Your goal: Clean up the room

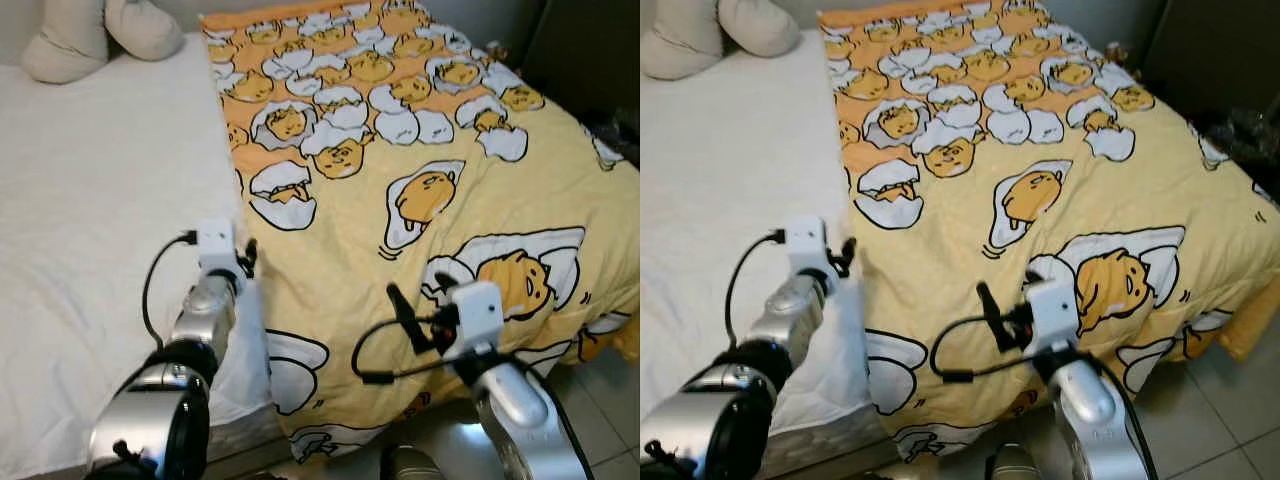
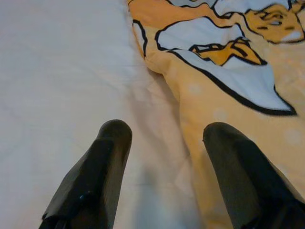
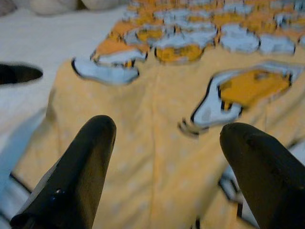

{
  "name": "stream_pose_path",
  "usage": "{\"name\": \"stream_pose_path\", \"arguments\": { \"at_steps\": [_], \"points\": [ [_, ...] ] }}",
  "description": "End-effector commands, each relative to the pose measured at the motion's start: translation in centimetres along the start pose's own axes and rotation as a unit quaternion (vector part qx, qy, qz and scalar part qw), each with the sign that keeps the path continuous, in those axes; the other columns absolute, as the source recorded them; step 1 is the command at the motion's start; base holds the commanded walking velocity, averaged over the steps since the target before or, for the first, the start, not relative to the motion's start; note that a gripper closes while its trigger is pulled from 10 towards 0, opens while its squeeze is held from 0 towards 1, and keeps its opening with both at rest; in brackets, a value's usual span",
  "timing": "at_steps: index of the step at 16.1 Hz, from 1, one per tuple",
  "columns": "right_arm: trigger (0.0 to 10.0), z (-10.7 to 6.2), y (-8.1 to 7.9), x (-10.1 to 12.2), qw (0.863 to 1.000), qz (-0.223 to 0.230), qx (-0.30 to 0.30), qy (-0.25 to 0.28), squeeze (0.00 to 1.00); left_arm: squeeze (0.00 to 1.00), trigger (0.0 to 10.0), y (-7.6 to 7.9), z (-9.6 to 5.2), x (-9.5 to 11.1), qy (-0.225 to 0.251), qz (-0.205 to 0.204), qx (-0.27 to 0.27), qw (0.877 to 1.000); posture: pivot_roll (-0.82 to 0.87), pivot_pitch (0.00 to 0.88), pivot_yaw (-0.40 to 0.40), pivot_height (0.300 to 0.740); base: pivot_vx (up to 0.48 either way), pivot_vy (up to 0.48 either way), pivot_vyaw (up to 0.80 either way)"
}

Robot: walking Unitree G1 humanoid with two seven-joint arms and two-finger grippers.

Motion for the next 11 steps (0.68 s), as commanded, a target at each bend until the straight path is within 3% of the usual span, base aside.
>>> {"name": "stream_pose_path", "arguments": {
  "at_steps": [1,4,7,11],
  "points": [
    [10.0,-0.2,-0.6,0.5,1.0,0.005,0.011,0.005,0.0,0.0,10.0,-0.1,0.0,-0.5,-0.012,-0.027,-0.003,1.0,-0.31,0.151,0.111,0.74,0.0,0.0,0.0],
    [10.0,-1.6,-0.8,0.2,1.0,0.008,0.01,-0.009,0.0,0.0,10.0,0.7,-0.3,-1.6,-0.031,-0.038,-0.038,0.998,-0.32,0.198,0.114,0.74,0.0,0.0,0.0],
    [10.0,-2.9,-0.8,-0.1,1.0,0.008,0.007,-0.025,0.0,0.0,10.0,0.1,-0.7,-3.3,-0.06,-0.028,-0.026,0.997,-0.34,0.23,0.115,0.74,0.0,0.0,0.0],
    [10.0,-3.7,-0.7,-0.2,0.999,0.007,0.001,-0.036,0.0,0.0,10.0,-0.2,-1.2,-4.8,-0.084,-0.072,-0.019,0.994,-0.35,0.241,0.119,0.74,0.0,0.0,0.0]
  ]
}}
Point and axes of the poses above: a point about 5 cm out from each wrist's last joint towards the gripper, its own z axis pointing out of the wrist towards the gripper, its own x axis along the axis of the wrist's last joint, y = z × x, the point moved 5 cm from there along z, pointing out of the wrist towards the gripper, and after that the axes turned 1 degree about z, right-handed, at the moved point
